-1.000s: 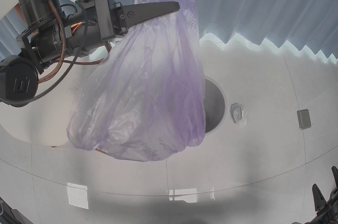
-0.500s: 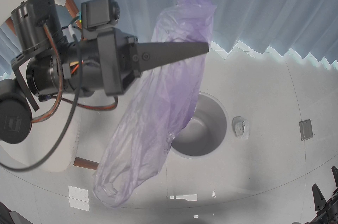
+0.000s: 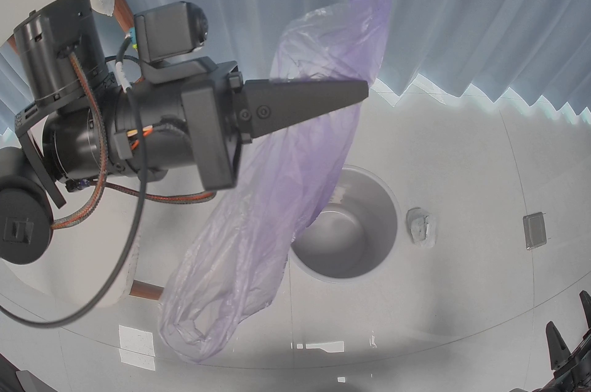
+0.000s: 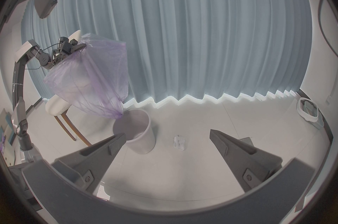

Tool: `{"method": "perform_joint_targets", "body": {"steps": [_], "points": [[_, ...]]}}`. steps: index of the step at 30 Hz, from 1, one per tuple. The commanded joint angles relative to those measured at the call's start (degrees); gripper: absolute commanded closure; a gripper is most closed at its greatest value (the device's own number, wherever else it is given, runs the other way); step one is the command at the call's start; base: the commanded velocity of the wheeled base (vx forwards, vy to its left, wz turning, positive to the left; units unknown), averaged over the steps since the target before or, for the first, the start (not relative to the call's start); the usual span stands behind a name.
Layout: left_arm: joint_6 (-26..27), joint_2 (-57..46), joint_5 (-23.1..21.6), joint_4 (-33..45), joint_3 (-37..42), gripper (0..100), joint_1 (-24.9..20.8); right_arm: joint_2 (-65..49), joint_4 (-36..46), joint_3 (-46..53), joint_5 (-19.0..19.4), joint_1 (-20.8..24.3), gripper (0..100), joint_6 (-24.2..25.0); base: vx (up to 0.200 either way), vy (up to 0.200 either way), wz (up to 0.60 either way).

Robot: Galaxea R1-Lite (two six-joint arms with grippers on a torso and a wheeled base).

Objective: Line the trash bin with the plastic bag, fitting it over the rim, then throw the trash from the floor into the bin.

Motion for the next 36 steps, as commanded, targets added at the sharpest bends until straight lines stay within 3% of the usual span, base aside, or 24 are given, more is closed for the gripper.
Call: {"method": "perform_joint_targets", "body": {"steps": [1,11,14,21,36], "points": [[0.0,1.6,0.2,0.0,-0.9,100,-0.7,-1.0,0.0,1.0,0.0,0.0,0,0.0,0.0,0.0,0.0],[-0.1,4.5,0.3,0.1,-3.8,100,-2.2,-1.0,0.0,1.0,0.0,0.0,0,-0.1,0.0,0.0,0.0],[-0.1,6.0,2.5,0.1,-3.8,100,-3.9,-1.0,0.0,1.0,0.0,0.0,0,-0.1,0.0,0.0,0.0],[0.1,8.4,6.0,0.1,-3.4,100,-3.1,-1.0,0.1,1.0,-0.2,0.0,0,-0.5,0.0,0.0,0.0],[0.3,13.0,6.1,-0.1,-3.5,100,-3.0,-1.0,0.2,1.0,-0.4,0.0,0,-0.4,0.0,0.0,0.0]]}}
